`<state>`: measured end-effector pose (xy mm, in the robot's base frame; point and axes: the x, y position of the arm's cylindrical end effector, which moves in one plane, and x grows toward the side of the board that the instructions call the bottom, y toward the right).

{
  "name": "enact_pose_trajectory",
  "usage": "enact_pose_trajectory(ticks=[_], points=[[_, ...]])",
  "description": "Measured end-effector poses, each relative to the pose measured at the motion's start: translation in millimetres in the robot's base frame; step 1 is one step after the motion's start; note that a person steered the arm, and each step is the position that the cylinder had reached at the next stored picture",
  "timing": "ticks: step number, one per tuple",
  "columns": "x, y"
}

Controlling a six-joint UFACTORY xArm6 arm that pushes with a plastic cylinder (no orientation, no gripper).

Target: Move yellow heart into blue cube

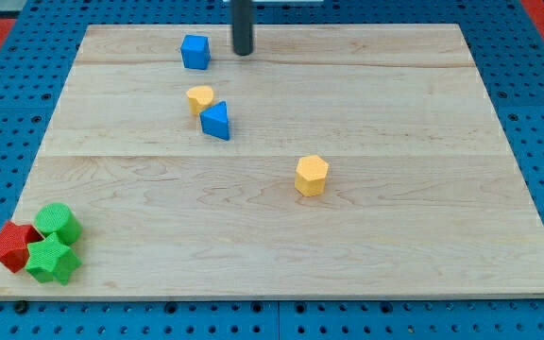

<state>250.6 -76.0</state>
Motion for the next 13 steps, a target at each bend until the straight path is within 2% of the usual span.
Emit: enact_pose_trajectory(ticks=[2, 3, 4, 5, 7, 8, 9, 11, 13], points=[[2, -151], [17, -111], [22, 5], [75, 93], [170, 10], [164, -31], [146, -5], [125, -29], [91, -5]])
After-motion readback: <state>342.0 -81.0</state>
